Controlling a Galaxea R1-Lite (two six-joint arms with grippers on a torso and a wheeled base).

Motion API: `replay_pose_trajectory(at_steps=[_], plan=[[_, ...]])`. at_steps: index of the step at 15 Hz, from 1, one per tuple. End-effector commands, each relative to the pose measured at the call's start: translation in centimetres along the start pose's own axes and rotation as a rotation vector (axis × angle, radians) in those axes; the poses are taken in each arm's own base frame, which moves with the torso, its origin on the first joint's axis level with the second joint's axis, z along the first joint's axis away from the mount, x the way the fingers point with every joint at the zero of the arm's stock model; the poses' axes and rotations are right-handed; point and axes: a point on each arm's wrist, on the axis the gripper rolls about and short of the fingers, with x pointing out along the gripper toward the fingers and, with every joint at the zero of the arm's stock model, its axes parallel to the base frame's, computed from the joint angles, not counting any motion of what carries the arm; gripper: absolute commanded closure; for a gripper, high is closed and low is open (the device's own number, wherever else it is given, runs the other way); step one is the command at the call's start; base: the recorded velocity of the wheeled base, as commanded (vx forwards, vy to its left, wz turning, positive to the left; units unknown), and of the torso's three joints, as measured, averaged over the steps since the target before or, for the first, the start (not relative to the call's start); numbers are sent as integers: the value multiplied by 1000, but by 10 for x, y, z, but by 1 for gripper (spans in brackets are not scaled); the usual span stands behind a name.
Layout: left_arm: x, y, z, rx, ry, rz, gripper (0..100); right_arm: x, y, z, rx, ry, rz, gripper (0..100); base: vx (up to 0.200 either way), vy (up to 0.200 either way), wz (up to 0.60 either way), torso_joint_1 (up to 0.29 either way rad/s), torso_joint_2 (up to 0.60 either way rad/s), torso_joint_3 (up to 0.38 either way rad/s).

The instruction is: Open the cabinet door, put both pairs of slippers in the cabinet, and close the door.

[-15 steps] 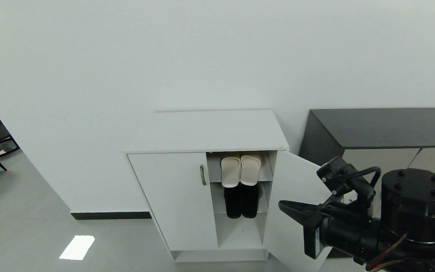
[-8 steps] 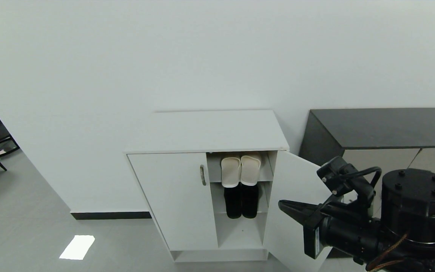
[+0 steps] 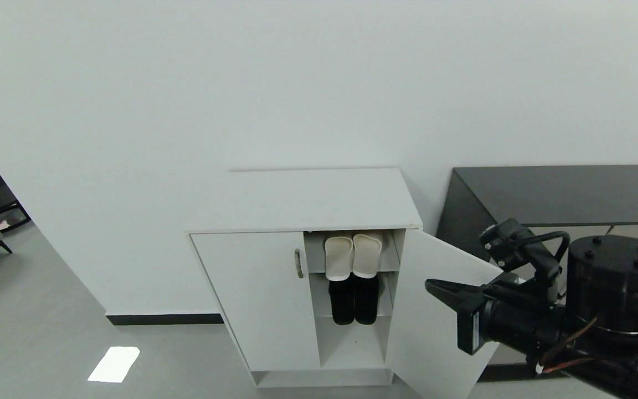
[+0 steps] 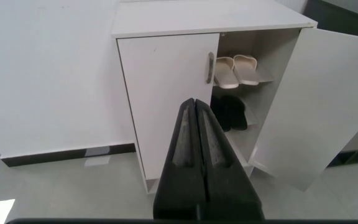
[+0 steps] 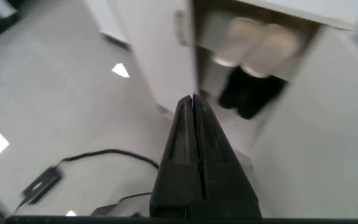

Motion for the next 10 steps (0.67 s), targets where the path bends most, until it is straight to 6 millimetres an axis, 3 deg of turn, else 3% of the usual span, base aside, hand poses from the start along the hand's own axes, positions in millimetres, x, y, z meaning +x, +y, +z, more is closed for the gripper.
replay_pose_trajectory(at_steps=[1, 2, 3, 7, 10], plan=[[0, 0, 0, 0, -1, -1, 100, 0, -29, 0, -5, 14, -113, 100, 0, 0, 0, 0, 0, 0], [0, 0, 0, 0, -1, 0, 100, -1, -35, 1, -5, 18, -137, 100, 0, 0, 0, 0, 0, 0], [0, 0, 0, 0, -1, 0, 100, -2, -56, -2, -14, 49, -216, 100, 0, 0, 0, 0, 0, 0], [0, 0, 0, 0, -1, 0, 100, -3, -109, -12, -21, 111, -383, 100, 0, 0, 0, 0, 0, 0], [0, 0, 0, 0, -1, 0, 100, 3, -138, -22, -3, 157, -440, 100, 0, 0, 0, 0, 0, 0]])
